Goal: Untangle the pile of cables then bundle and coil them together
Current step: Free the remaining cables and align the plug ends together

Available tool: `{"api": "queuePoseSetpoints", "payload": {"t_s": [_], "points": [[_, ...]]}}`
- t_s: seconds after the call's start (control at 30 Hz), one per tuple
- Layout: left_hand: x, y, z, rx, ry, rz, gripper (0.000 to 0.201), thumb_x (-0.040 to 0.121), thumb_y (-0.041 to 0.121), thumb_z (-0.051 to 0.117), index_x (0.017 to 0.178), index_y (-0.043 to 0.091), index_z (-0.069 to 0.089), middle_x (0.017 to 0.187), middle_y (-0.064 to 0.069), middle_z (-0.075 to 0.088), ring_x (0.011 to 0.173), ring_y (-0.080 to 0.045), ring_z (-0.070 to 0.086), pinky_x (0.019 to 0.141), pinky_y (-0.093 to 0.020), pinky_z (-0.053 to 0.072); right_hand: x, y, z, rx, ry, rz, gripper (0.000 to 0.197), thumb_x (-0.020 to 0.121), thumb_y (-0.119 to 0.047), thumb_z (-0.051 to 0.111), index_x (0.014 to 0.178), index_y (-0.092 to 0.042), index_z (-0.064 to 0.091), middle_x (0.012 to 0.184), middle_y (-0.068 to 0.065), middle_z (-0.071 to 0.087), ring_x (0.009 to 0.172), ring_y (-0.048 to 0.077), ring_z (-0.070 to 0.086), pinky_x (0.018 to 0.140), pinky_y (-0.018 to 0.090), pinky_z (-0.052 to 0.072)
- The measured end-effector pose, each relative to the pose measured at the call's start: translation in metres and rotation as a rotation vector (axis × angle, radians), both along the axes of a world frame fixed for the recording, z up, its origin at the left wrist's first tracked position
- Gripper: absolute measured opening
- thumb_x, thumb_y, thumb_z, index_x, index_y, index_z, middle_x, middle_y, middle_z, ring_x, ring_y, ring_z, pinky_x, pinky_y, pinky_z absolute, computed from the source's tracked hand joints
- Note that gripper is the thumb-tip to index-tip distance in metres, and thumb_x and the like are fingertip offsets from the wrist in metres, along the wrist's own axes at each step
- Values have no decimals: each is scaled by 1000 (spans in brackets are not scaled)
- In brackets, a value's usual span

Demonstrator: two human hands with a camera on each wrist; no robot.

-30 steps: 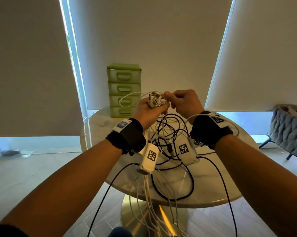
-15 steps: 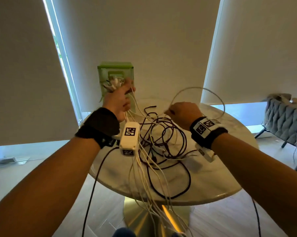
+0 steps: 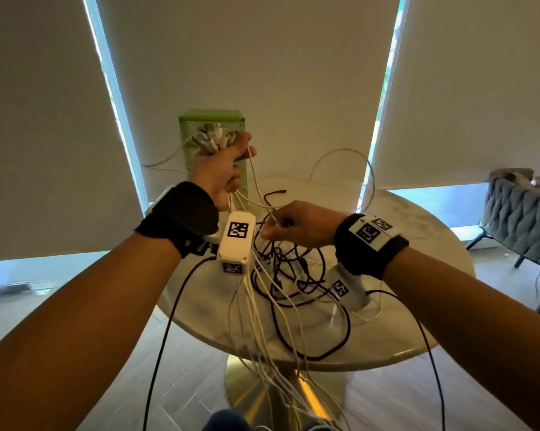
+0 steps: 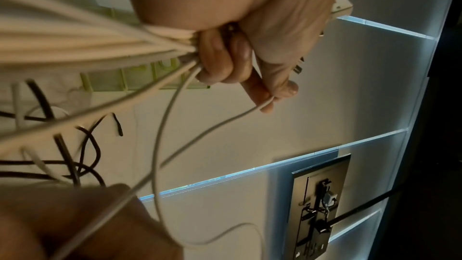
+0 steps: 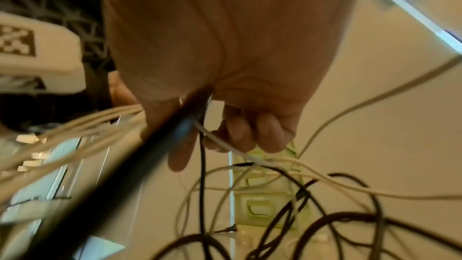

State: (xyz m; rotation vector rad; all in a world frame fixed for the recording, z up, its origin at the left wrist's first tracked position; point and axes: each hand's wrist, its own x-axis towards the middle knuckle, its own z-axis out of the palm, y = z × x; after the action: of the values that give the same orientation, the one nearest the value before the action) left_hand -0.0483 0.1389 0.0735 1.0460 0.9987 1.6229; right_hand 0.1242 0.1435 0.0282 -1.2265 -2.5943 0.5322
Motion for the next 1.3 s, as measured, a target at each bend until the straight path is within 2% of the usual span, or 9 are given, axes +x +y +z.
{"api": "queuePoseSetpoints", "payload": {"t_s": [0.23, 0.37, 0.47, 0.7, 0.77, 0.87, 0.93, 1.1, 1.3], "points": [[-31, -4, 11, 74, -244, -63, 21, 93, 35, 57, 80, 19, 58, 66, 7, 66, 35, -2, 25, 35, -15, 22, 62, 37, -10, 216, -171, -339, 21, 93, -32, 59, 109, -22, 68, 105, -4, 41, 102, 19, 50, 90, 31, 42], [-43, -2, 17, 107, -216, -58, 20, 93, 39, 56, 83, 22, 59, 64, 10, 62, 37, -2, 27, 35, -15, 25, 100, 52, -20, 94, -37, -574, 18, 89, -26, 66, 106, -22, 68, 118, 8, 58, 102, 21, 52, 89, 29, 41], [-41, 1, 18, 97, -203, -42, 20, 93, 40, 55, 85, 22, 59, 62, 11, 60, 36, -2, 27, 34, -16, 24, 105, 54, -18, 18, -132, -659, 41, 86, -29, 69, 126, -21, 60, 131, 8, 56, 117, 26, 54, 99, 35, 43], [-13, 0, 9, 4, -129, -28, 18, 92, 37, 59, 81, 22, 61, 65, 9, 64, 38, -2, 24, 36, -16, 20, 50, 26, 1, 115, 34, -391, 52, 79, -35, 76, 126, -32, 54, 118, 1, 38, 116, 25, 44, 103, 45, 42], [-8, 0, 8, 1, -134, -59, 19, 92, 37, 58, 80, 22, 61, 68, 8, 60, 37, -2, 23, 36, -15, 20, 30, 19, 4, 235, 13, -386, 54, 82, -46, 70, 129, -28, 52, 124, 3, 45, 112, 23, 47, 97, 40, 44], [-10, -4, 12, 25, -124, -184, 22, 96, 37, 50, 82, 22, 57, 64, 9, 55, 34, -2, 24, 34, -14, 21, 18, 19, 12, 227, 265, -500, 45, 89, -47, 61, 121, -16, 54, 112, 2, 56, 93, 18, 54, 77, 29, 43], [-12, -12, 14, 13, -56, -279, 25, 98, 37, 45, 83, 20, 54, 56, 10, 51, 33, -2, 24, 33, -13, 20, 17, 23, 20, 173, 385, -546, 47, 93, -48, 55, 124, -12, 53, 107, 0, 55, 91, 18, 55, 78, 29, 42], [-15, -15, 7, -46, 46, -322, 31, 98, 42, 44, 94, 15, 60, 62, 7, 60, 31, -2, 25, 30, -13, 21, 21, 24, 44, 175, 626, -414, 31, 100, -31, 48, 84, -10, 64, 82, 8, 68, 70, 17, 63, 65, 27, 49], [13, -20, -21, -163, 364, -287, 16, 96, 8, 52, 97, 11, 67, 78, 0, 67, 37, -2, 25, 34, -14, 20, 15, -12, 85, -8, 981, -42, 29, 102, -22, 43, 93, -4, 64, 83, 11, 66, 71, 19, 64, 63, 26, 54]]}}
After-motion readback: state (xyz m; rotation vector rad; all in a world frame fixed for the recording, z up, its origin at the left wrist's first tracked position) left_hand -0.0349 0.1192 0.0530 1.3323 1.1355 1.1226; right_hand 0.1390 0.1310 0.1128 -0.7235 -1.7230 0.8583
